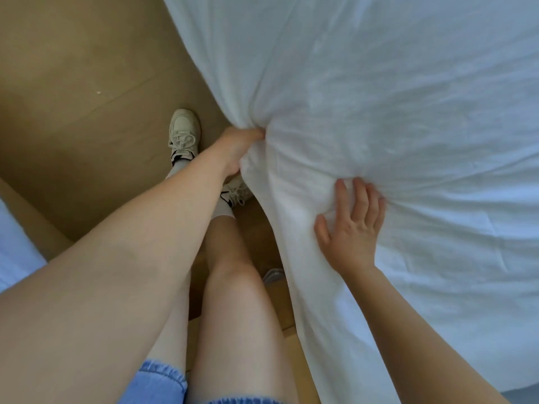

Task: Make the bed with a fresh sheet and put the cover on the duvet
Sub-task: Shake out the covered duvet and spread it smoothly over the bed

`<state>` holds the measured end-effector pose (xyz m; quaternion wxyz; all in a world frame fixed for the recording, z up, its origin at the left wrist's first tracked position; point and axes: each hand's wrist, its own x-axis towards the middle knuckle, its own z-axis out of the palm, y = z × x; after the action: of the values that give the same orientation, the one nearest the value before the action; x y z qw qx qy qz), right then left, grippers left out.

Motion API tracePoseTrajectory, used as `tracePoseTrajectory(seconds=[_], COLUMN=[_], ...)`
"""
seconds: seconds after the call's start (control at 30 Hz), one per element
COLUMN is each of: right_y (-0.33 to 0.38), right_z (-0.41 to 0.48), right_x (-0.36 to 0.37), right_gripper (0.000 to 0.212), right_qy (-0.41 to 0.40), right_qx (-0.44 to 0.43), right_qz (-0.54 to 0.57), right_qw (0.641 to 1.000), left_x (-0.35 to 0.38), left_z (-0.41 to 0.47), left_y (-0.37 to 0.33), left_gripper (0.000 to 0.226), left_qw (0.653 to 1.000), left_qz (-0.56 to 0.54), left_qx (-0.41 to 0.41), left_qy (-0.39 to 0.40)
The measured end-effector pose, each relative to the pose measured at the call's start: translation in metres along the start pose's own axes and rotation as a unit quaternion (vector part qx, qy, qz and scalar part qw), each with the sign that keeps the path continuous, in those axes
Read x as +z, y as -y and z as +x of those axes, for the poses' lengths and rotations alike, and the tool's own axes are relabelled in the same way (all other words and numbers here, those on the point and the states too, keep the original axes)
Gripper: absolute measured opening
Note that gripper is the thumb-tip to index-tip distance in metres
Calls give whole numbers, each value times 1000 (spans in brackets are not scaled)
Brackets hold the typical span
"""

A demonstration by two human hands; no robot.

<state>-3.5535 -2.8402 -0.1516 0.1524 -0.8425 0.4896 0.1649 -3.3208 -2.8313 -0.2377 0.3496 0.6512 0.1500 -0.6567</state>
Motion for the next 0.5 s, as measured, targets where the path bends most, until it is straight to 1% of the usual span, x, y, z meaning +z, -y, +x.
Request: tracePoseTrajectory(seconds=[0.07,0.13,0.2,0.23,0.27,0.3,0.33,0.37,0.43,0.47,0.5], right_y=[6,7,0,-7,-16,-25,-31,-35,-34,-34,-35], right_z=[-4,-16,-33,-42,-53,-63,-73,-83,-103,-113,-119], right_x=[4,12,20,24,29,35,39,43,45,45,44], right_gripper=[69,74,82,85,85,82,79,77,73,71,71], right_qy=[18,73,173,225,268,311,347,366,390,399,389], right_qx=[-27,-110,-186,-206,-219,-224,-222,-221,-204,-178,-154], right_qz=[-7,-43,-104,-140,-172,-197,-213,-220,-227,-218,-201], right_qw=[999,990,962,942,922,903,886,877,869,873,886], left_x=[14,21,30,35,39,41,40,39,42,51,64], left_z=[10,12,6,1,-3,-5,-5,-4,-7,-12,-20], left_y=[-15,-18,-5,6,15,24,32,38,48,54,63], left_gripper=[31,27,25,27,31,35,34,31,27,26,29], left_qw=[999,993,984,980,978,982,989,996,998,995,993], left_qz=[-17,-41,-7,21,44,60,64,53,14,-8,-32], left_qx=[-17,-39,-81,-101,-114,-112,-96,-68,-11,3,5], left_qy=[49,104,157,172,168,139,93,40,-64,-101,-115])
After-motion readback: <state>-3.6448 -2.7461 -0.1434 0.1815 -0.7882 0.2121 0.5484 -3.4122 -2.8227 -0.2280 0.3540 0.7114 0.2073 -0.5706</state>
